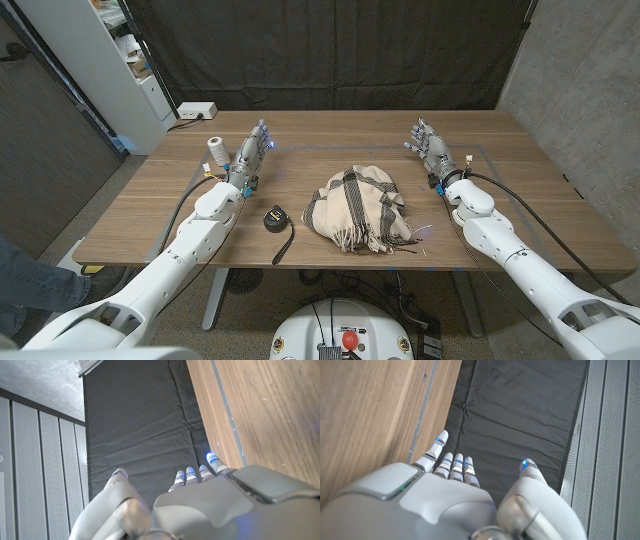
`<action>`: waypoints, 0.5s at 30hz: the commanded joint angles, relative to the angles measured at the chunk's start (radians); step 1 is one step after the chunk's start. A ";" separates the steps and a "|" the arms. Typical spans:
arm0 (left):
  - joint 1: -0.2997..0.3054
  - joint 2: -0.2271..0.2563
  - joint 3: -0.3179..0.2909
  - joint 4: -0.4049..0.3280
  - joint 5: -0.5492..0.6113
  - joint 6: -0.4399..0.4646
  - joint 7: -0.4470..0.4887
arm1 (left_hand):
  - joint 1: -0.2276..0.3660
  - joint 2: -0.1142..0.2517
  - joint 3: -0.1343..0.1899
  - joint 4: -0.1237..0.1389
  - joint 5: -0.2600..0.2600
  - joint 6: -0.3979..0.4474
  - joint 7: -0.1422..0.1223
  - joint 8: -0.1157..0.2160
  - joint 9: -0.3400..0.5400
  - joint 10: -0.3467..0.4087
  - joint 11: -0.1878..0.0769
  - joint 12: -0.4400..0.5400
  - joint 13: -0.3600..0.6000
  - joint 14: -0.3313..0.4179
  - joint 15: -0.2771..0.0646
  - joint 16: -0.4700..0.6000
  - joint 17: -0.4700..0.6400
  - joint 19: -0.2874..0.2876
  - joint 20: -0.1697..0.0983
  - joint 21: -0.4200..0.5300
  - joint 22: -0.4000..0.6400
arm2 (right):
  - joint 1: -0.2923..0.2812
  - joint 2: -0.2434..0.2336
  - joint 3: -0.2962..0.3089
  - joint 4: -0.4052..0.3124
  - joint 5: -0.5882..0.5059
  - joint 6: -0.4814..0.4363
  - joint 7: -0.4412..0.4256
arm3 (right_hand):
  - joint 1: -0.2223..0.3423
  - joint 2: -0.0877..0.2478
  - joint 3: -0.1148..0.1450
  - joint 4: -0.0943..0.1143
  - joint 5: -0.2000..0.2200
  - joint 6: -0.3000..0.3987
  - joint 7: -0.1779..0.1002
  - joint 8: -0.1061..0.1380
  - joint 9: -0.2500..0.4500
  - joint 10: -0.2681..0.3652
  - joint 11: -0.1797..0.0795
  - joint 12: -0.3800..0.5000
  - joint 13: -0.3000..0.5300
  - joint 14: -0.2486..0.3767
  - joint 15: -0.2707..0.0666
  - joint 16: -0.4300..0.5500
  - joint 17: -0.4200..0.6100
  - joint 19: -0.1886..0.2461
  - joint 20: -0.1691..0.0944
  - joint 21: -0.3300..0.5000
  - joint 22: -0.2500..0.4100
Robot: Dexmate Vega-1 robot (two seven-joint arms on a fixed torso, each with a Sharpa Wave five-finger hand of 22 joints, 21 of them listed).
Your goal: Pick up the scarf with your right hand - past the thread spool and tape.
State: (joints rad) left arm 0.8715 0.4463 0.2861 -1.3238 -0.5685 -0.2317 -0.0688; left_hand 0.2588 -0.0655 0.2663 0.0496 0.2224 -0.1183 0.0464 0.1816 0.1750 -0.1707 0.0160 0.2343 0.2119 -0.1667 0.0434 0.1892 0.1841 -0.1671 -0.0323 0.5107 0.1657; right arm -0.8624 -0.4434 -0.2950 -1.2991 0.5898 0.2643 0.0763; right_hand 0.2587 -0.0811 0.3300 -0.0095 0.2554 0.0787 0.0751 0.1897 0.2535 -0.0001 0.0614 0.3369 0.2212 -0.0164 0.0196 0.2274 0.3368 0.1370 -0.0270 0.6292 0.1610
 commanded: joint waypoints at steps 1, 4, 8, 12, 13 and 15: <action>0.051 -0.220 -0.277 -0.046 0.265 0.122 -0.163 | 0.012 0.002 0.008 -0.001 0.005 -0.010 -0.001 0.004 0.004 -0.036 0.000 0.004 0.002 -0.061 0.001 0.004 0.002 -0.194 -0.006 0.004 0.004 | -0.050 0.198 0.225 -0.019 -0.204 -0.079 0.133 | 0.006 0.000 0.005 0.000 0.006 0.006 0.001 0.005 0.001 0.007 0.013 0.003 0.002 -0.005 0.002 0.003 0.003 0.006 0.002 0.001 0.001; 0.055 -0.268 -0.330 -0.055 0.317 0.133 -0.200 | 0.012 0.003 0.008 -0.002 0.005 -0.009 -0.001 0.004 0.004 -0.035 0.001 0.004 0.001 -0.061 0.000 0.005 0.002 -0.194 -0.005 0.002 0.004 | -0.058 0.237 0.270 -0.034 -0.253 -0.095 0.159 | 0.005 0.000 0.005 0.000 0.007 0.008 -0.002 0.006 -0.001 0.010 0.013 0.001 0.000 -0.005 0.002 0.002 0.001 0.007 0.002 -0.002 0.001; 0.059 -0.316 -0.382 -0.065 0.374 0.139 -0.247 | 0.013 0.005 0.009 -0.002 0.006 -0.008 0.001 0.005 0.004 -0.033 0.001 0.003 0.000 -0.062 0.001 0.004 0.002 -0.194 -0.004 0.000 0.004 | -0.064 0.279 0.316 -0.053 -0.310 -0.114 0.185 | 0.005 0.001 0.004 0.000 0.008 0.009 -0.002 0.006 -0.003 0.012 0.012 -0.001 -0.002 -0.005 0.002 0.002 -0.001 0.006 0.003 -0.005 0.001; 0.056 -0.354 -0.422 -0.067 0.412 0.143 -0.287 | 0.013 0.006 0.009 -0.003 0.006 -0.006 0.000 0.006 0.004 -0.032 0.000 0.003 -0.002 -0.060 0.001 0.005 0.002 -0.193 -0.003 -0.002 0.004 | -0.067 0.313 0.353 -0.066 -0.357 -0.126 0.201 | 0.004 0.002 0.004 0.000 0.009 0.011 -0.005 0.007 -0.008 0.015 0.010 -0.005 -0.007 -0.002 0.000 0.002 -0.004 0.000 0.002 -0.014 0.001; 0.055 -0.363 -0.430 -0.069 0.422 0.144 -0.292 | 0.014 0.007 0.009 -0.003 0.006 -0.006 0.001 0.006 0.004 -0.031 0.000 0.003 -0.002 -0.060 0.001 0.005 0.002 -0.193 -0.003 -0.003 0.004 | -0.068 0.320 0.361 -0.068 -0.368 -0.127 0.203 | 0.004 0.003 0.004 0.000 0.009 0.011 -0.006 0.007 -0.008 0.015 0.009 -0.006 -0.007 -0.002 0.000 0.002 -0.005 -0.001 0.002 -0.015 0.001; 0.053 -0.375 -0.442 -0.076 0.444 0.148 -0.305 | 0.014 0.008 0.009 -0.003 0.006 -0.005 0.001 0.007 0.004 -0.030 0.000 0.003 -0.003 -0.060 0.001 0.005 0.002 -0.192 -0.003 -0.004 0.004 | -0.070 0.333 0.378 -0.074 -0.383 -0.128 0.213 | 0.004 0.003 0.004 -0.001 0.010 0.011 -0.006 0.007 -0.010 0.016 0.008 -0.008 -0.009 0.000 -0.002 0.002 -0.006 -0.003 0.001 -0.018 0.001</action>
State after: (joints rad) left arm 0.9186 0.1915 -0.0243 -1.3748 -0.2880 -0.1259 -0.2459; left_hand 0.2626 -0.0616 0.2680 0.0479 0.2224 -0.1182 0.0464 0.1816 0.1749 -0.1706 0.0160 0.2343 0.2090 -0.1667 0.0434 0.1891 0.1840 -0.1670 -0.0322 0.5107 0.1654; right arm -0.9102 -0.2358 -0.0612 -1.3324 0.3340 0.1716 0.2267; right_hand 0.2586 -0.0811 0.3300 -0.0095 0.2588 0.0825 0.0713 0.1897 0.2432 0.0053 0.0665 0.3327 0.2136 -0.0163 0.0195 0.2274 0.3292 0.1369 -0.0270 0.6146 0.1609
